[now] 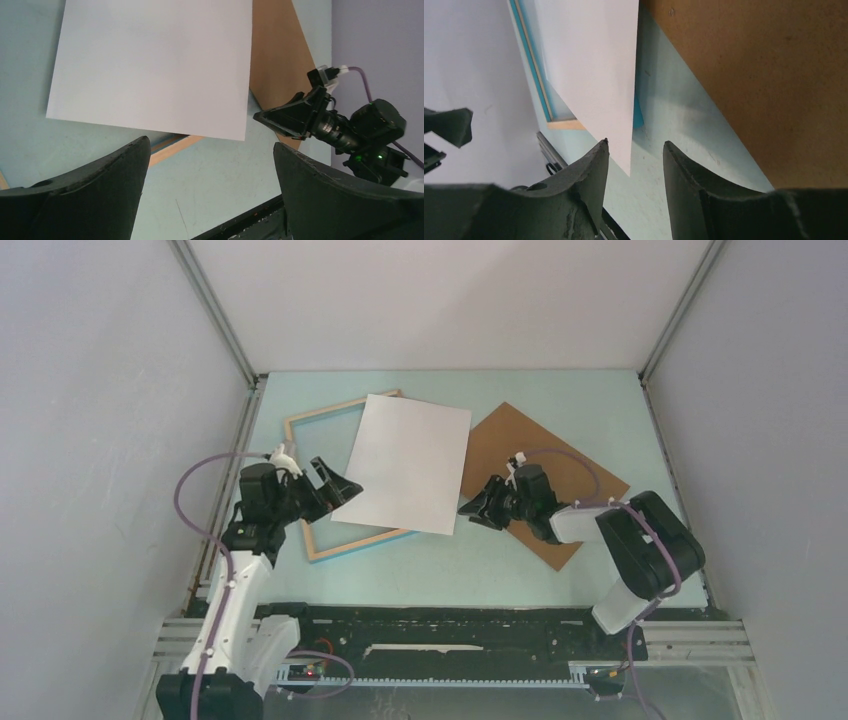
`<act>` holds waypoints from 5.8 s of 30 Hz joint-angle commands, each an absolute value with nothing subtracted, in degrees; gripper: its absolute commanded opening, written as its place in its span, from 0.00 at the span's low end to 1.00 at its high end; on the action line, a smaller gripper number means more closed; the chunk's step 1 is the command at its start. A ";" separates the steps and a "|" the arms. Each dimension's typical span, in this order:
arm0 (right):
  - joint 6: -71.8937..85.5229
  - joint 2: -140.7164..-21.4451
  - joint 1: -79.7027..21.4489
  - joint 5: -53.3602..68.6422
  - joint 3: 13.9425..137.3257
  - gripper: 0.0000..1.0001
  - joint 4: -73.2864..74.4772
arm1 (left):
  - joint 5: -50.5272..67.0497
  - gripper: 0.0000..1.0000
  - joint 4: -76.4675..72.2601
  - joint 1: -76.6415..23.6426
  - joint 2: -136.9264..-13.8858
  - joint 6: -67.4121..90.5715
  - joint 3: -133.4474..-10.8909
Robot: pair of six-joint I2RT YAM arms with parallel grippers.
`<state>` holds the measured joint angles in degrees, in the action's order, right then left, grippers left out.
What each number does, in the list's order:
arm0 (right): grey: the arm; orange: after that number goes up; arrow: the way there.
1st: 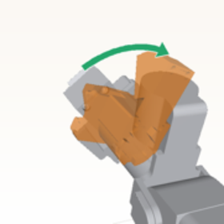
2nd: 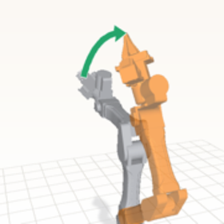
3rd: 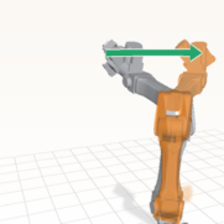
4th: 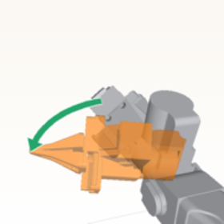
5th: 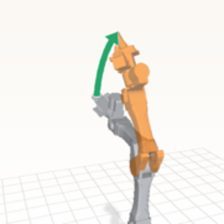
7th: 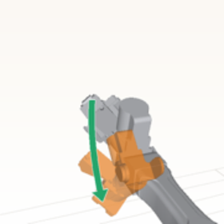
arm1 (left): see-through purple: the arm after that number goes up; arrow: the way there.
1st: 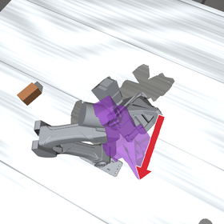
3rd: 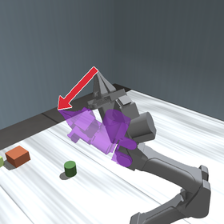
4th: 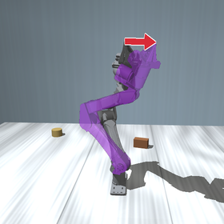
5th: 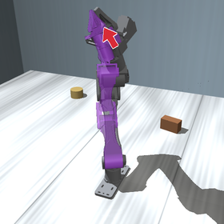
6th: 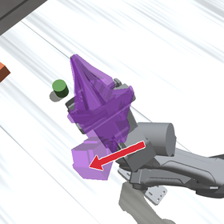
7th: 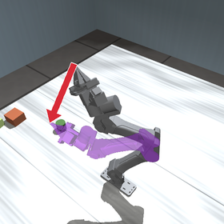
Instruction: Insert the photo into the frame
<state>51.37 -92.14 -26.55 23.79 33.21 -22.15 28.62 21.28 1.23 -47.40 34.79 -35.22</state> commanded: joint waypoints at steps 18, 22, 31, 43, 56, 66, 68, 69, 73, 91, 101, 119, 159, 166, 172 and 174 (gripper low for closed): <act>66.89 -112.44 -24.86 26.75 33.32 0.34 -58.97 | 32.90 1.00 24.76 1.05 -44.71 31.89 -51.88; 67.95 -113.47 -24.94 26.67 33.38 0.31 -61.70 | 35.23 1.00 21.39 0.56 -45.35 34.60 -52.22; 67.68 -114.67 -24.89 28.62 36.53 0.22 -63.20 | 31.18 1.00 23.00 -1.14 -47.03 32.05 -54.49; 55.13 -108.52 -21.99 39.94 45.15 0.00 -41.16 | 25.62 1.00 22.32 -3.75 -51.16 32.85 -62.65; 27.65 -112.53 -19.99 52.10 71.10 0.00 5.58 | 19.57 1.00 24.19 -8.54 -56.62 29.20 -68.58; 20.39 -122.07 -24.82 50.77 91.30 0.00 18.37 | 2.70 1.00 27.60 -8.05 -55.79 18.40 -71.93; 21.51 -123.79 -25.21 50.20 94.29 0.00 19.12 | 1.28 1.00 26.43 -7.93 -54.10 17.76 -69.55; 22.04 -124.56 -25.41 50.29 95.68 0.00 19.23 | 0.82 1.00 25.76 -7.89 -53.31 17.56 -68.33; 22.22 -126.45 -27.32 49.76 99.86 0.00 19.77 | 0.42 1.00 23.36 -7.02 -50.63 17.18 -63.95; 26.59 -132.01 -30.98 49.88 102.13 0.00 11.23 | 12.09 1.00 18.14 2.53 -52.82 24.97 -59.53; 20.80 -131.42 -32.28 35.87 108.06 0.33 26.00 | 13.59 1.00 17.06 2.72 -53.45 26.06 -58.69; 15.57 -107.35 -24.77 24.21 83.58 0.69 20.89 | 15.67 1.00 15.44 2.83 -55.36 27.63 -57.46; 42.46 -51.85 16.17 9.82 29.26 0.74 34.87 | 1.92 1.00 23.51 -37.00 -96.40 25.70 -82.52; 41.07 -48.42 16.22 6.19 29.27 0.74 37.53 | -8.93 1.00 27.02 -37.00 -111.35 19.22 -98.49; 41.55 -47.96 16.37 7.47 29.14 0.72 37.83 | -12.52 1.00 27.74 -36.98 -120.95 17.82 -106.36; 41.06 -47.10 16.35 8.97 28.07 0.73 36.69 | -11.55 1.00 27.95 -36.99 -122.95 17.70 -107.48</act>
